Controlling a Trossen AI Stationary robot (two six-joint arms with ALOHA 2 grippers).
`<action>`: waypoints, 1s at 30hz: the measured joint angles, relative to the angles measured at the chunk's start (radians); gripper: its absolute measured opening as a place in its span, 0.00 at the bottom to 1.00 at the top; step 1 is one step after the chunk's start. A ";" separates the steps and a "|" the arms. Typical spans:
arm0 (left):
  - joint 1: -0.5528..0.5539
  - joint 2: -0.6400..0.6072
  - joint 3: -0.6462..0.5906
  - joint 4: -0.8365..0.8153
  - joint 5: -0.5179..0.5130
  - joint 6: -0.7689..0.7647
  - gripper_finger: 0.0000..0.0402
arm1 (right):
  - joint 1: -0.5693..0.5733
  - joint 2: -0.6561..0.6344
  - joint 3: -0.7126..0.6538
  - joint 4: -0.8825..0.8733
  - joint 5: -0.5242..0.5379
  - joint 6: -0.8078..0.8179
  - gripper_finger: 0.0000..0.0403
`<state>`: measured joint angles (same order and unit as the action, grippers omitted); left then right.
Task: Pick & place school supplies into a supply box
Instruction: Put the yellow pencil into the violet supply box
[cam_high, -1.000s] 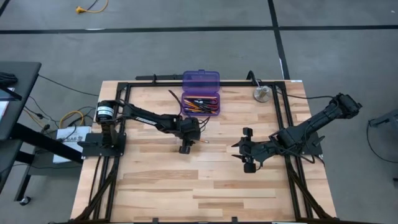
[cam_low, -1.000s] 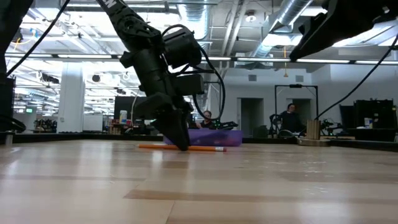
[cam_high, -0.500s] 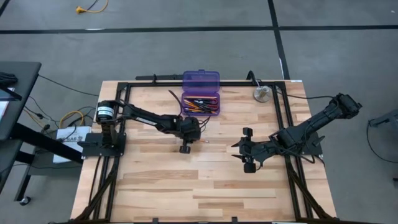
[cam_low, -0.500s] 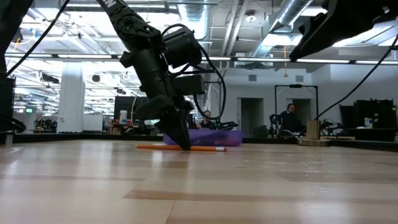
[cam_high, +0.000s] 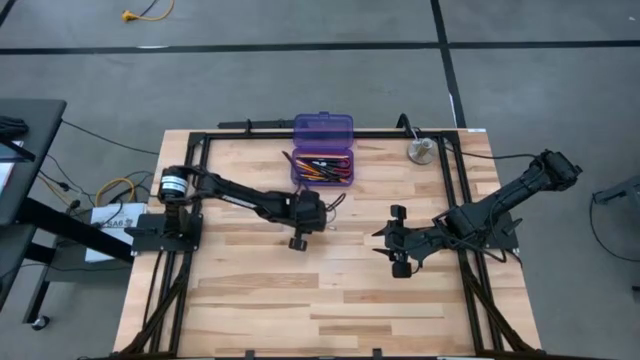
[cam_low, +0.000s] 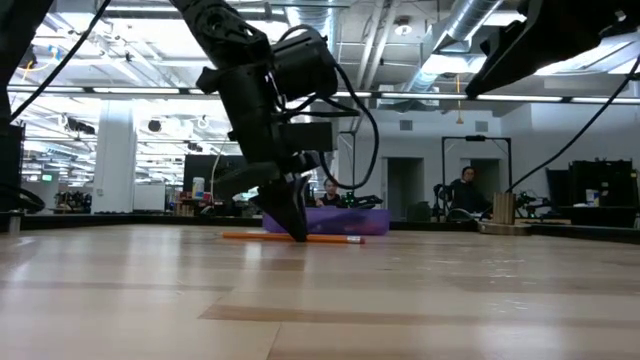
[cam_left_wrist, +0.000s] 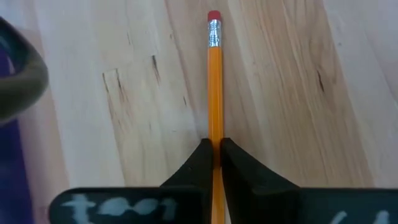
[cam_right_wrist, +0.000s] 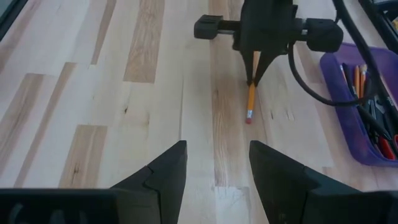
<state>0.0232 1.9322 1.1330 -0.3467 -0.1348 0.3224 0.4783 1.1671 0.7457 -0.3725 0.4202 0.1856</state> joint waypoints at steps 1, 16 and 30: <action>-0.006 0.001 0.009 -0.011 -0.004 0.000 0.00 | 0.000 0.000 0.000 0.000 0.000 0.000 0.42; -0.030 0.003 0.044 -0.064 -0.018 0.000 0.00 | 0.000 0.000 0.000 0.000 0.000 0.009 0.42; -0.046 0.001 0.046 -0.062 -0.055 0.000 0.00 | 0.000 0.000 0.000 0.000 0.000 0.010 0.42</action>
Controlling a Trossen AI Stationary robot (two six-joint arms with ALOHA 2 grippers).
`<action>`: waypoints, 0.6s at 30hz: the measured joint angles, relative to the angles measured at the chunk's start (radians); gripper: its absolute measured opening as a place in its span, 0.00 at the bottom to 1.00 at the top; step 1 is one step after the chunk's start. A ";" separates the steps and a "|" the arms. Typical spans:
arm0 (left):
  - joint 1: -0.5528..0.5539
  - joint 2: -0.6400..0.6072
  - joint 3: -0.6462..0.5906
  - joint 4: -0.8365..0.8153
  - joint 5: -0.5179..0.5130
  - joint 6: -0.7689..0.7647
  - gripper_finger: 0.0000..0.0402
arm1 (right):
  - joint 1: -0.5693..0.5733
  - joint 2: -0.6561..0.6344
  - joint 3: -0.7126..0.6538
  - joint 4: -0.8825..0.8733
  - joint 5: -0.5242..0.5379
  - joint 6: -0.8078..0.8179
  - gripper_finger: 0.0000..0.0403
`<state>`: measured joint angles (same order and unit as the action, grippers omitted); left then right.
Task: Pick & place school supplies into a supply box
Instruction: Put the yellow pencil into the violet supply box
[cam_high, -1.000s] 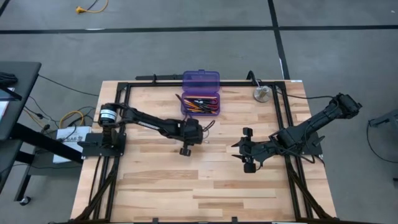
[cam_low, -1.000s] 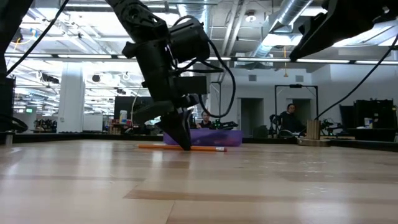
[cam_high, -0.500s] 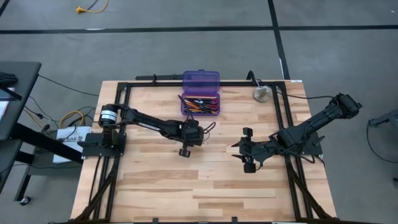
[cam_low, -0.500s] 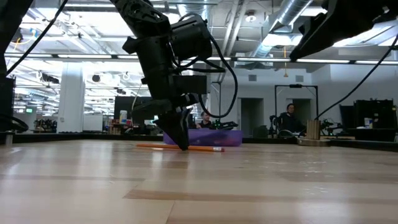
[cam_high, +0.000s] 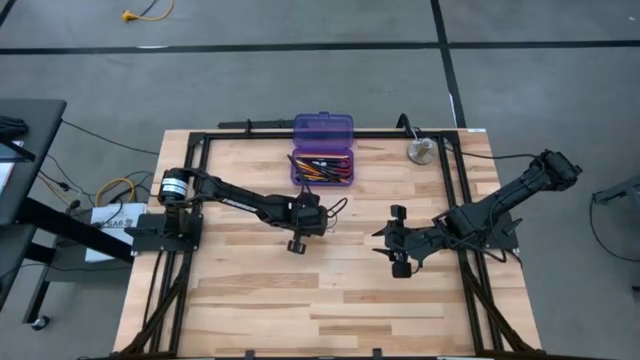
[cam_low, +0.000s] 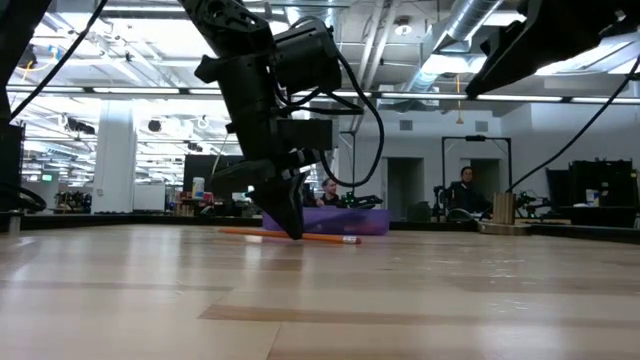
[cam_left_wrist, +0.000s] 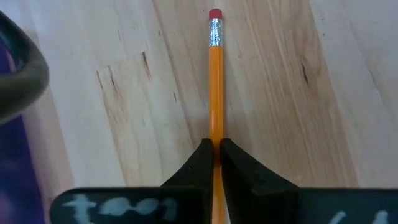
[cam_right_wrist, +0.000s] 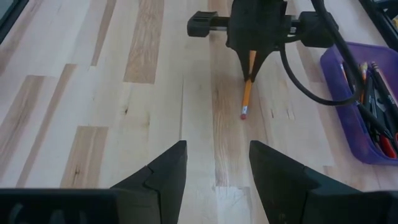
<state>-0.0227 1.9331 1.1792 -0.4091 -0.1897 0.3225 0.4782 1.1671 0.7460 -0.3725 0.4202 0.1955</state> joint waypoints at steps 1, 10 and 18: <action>0.000 0.000 0.000 0.000 0.000 0.000 0.00 | 0.000 0.000 0.000 0.000 0.000 0.000 0.42; 0.000 -0.002 0.028 -0.038 -0.002 0.000 0.00 | 0.000 0.000 0.000 0.000 0.000 0.000 0.42; -0.001 -0.003 0.094 -0.094 -0.017 0.031 0.01 | 0.000 0.000 0.000 0.000 0.000 0.001 0.42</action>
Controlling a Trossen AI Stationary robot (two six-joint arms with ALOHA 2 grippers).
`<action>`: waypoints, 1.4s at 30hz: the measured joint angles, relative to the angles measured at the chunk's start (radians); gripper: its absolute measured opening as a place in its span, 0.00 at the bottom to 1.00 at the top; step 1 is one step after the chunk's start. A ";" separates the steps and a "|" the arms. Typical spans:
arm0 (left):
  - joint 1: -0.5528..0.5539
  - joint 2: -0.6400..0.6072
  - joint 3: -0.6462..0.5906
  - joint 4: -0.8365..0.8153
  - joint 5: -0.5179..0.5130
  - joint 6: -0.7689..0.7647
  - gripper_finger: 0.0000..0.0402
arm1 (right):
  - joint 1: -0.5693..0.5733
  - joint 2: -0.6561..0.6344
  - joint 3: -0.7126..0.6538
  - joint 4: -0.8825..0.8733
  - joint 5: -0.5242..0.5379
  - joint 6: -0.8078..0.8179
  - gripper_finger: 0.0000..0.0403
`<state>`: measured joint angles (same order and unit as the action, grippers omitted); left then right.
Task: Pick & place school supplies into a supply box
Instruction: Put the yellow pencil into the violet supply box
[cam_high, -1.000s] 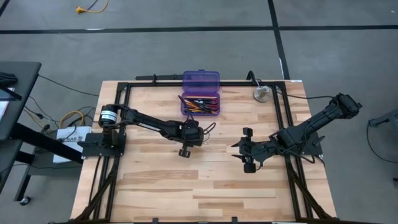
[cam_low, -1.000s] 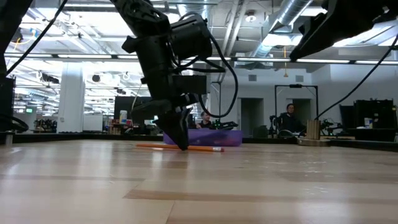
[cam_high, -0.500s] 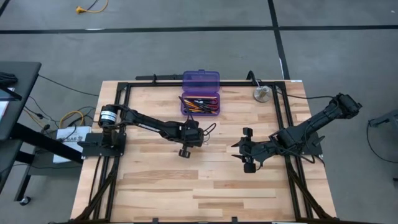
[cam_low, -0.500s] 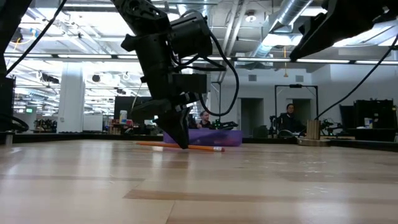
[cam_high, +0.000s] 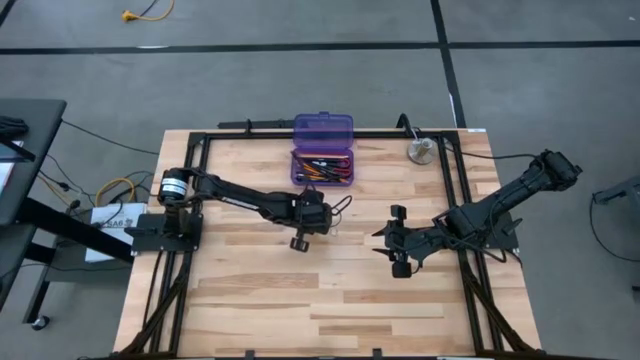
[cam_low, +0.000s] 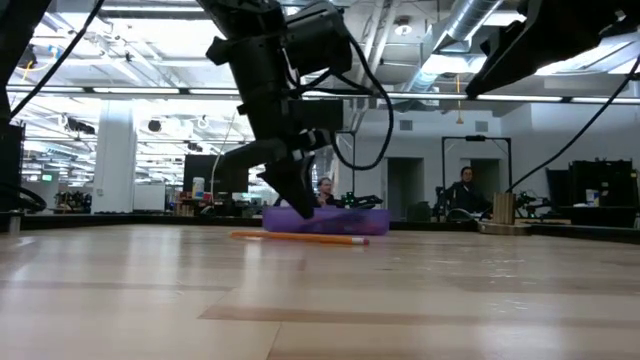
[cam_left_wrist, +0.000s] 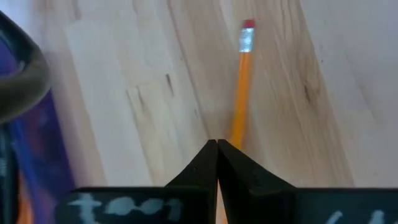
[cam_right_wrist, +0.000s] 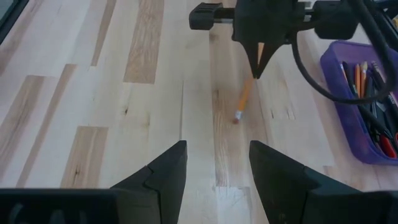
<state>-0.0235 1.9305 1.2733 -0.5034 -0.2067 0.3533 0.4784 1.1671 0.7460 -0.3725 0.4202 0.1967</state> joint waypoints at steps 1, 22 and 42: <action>0.000 0.000 0.007 -0.009 -0.008 0.002 0.01 | 0.000 0.000 0.000 0.000 0.000 0.000 0.42; -0.020 -0.001 0.046 -0.159 0.261 -0.044 0.04 | 0.001 0.000 0.000 0.000 -0.003 0.013 0.42; -0.032 0.001 0.046 -0.169 0.113 -0.074 0.42 | 0.026 0.000 0.000 0.000 -0.002 0.032 0.42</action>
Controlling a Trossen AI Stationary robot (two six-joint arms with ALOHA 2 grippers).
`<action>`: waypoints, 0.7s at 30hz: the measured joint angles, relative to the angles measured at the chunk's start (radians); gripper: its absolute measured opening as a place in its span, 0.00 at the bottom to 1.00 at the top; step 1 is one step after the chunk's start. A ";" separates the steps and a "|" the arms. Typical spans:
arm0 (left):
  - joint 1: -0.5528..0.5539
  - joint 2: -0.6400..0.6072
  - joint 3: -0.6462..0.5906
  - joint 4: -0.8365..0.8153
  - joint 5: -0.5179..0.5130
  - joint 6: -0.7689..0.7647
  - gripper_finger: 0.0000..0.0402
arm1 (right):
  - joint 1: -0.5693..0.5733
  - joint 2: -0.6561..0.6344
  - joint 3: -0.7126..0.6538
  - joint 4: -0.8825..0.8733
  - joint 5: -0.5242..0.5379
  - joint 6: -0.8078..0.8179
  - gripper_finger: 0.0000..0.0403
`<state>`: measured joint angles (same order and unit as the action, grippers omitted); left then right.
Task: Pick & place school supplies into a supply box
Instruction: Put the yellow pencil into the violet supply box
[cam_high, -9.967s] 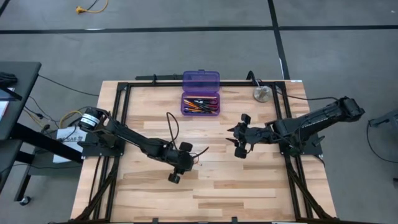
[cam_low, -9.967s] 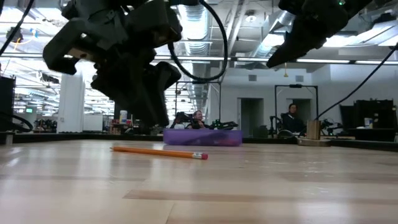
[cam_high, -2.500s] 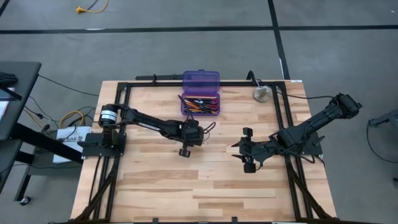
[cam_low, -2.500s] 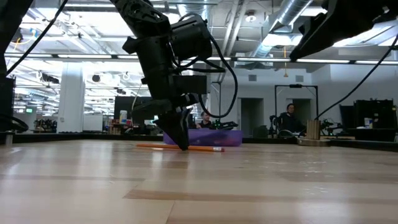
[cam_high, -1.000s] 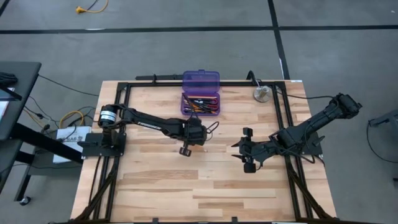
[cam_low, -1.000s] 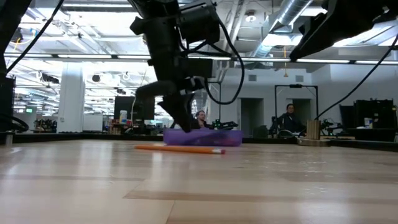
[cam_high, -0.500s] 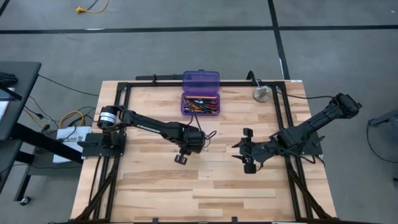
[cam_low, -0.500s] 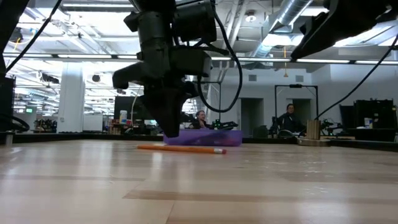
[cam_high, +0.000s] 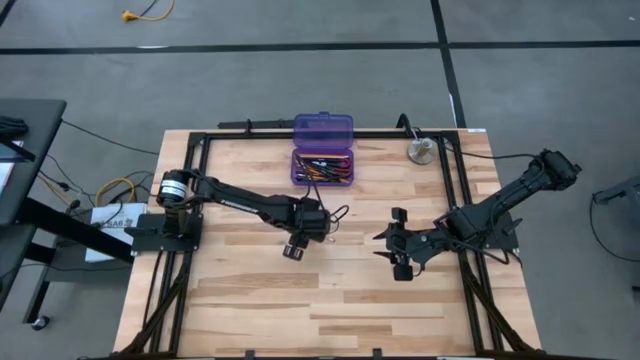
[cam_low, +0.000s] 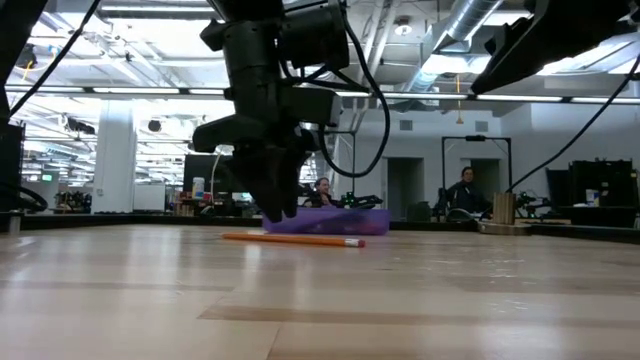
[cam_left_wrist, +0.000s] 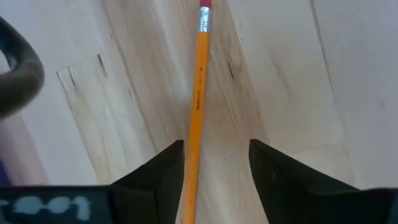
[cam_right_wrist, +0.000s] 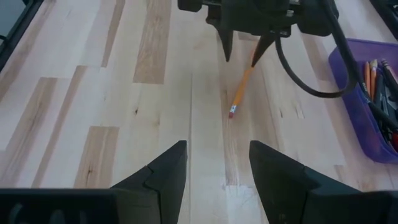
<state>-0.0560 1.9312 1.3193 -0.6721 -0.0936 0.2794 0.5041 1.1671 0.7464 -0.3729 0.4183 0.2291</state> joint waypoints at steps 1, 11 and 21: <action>0.003 0.000 0.000 0.000 0.000 0.000 0.42 | 0.000 0.000 0.000 0.000 0.000 0.000 0.42; 0.037 0.083 0.003 0.036 0.028 0.005 0.42 | 0.000 0.000 0.000 -0.009 0.000 0.007 0.42; 0.047 0.137 0.010 0.032 0.045 -0.053 0.42 | 0.000 0.000 0.000 -0.015 0.002 0.008 0.42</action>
<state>-0.0092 2.0678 1.3289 -0.6397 -0.0490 0.2265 0.5037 1.1667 0.7467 -0.3884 0.4204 0.2375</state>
